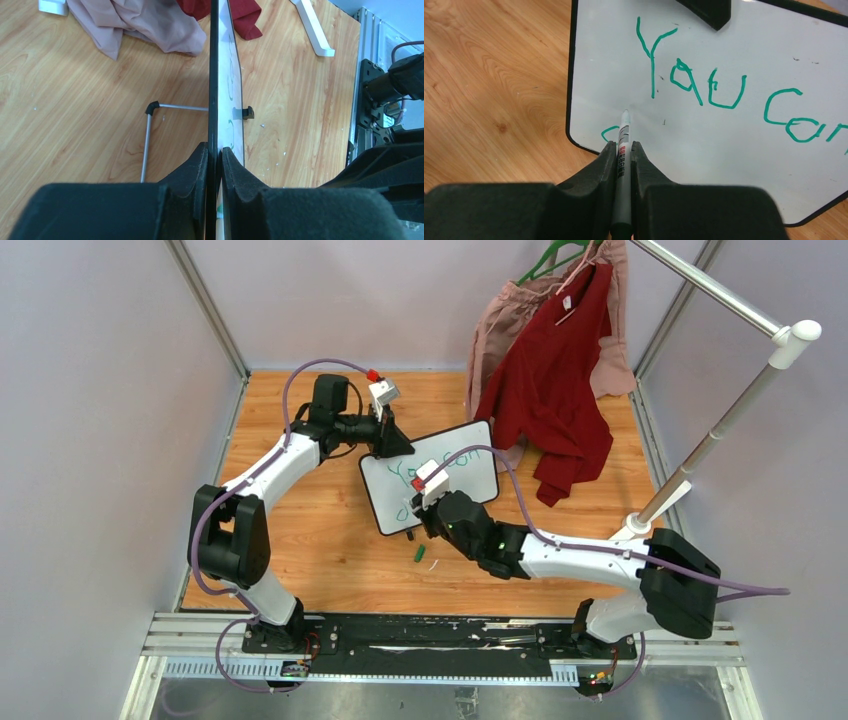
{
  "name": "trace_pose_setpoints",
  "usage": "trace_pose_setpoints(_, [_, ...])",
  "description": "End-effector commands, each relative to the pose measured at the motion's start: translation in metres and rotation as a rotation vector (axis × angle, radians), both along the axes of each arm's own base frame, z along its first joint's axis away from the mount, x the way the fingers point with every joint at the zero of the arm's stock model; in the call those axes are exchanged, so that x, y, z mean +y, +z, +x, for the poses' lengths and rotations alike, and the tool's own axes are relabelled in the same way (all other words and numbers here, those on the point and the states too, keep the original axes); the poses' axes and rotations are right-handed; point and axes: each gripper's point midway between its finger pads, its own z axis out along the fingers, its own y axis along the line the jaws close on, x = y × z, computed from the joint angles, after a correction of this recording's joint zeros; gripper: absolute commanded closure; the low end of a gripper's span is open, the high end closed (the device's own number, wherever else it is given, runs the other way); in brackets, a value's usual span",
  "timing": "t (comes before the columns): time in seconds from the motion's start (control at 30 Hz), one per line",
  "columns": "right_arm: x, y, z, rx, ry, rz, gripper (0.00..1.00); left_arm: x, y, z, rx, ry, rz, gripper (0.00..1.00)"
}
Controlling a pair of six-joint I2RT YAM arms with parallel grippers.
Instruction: Write a sentence on the whiteboard
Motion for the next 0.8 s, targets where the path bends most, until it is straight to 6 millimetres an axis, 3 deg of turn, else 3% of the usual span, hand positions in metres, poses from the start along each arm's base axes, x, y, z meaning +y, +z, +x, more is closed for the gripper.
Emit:
trace_pose_setpoints(0.0, [0.014, 0.027, 0.007, -0.036, 0.013, 0.075, 1.0, -0.001, 0.005, 0.004, -0.076, 0.006, 0.007, 1.0])
trace_pose_setpoints(0.4, [0.008, 0.025, 0.017, -0.041, -0.052, 0.059, 1.0, -0.002, 0.006, 0.003, -0.076, 0.004, 0.005, 1.0])
trace_pose_setpoints(0.77, [-0.017, -0.001, 0.009, -0.01, -0.074, 0.016, 1.0, -0.002, 0.005, 0.004, -0.076, 0.006, 0.007, 1.0])
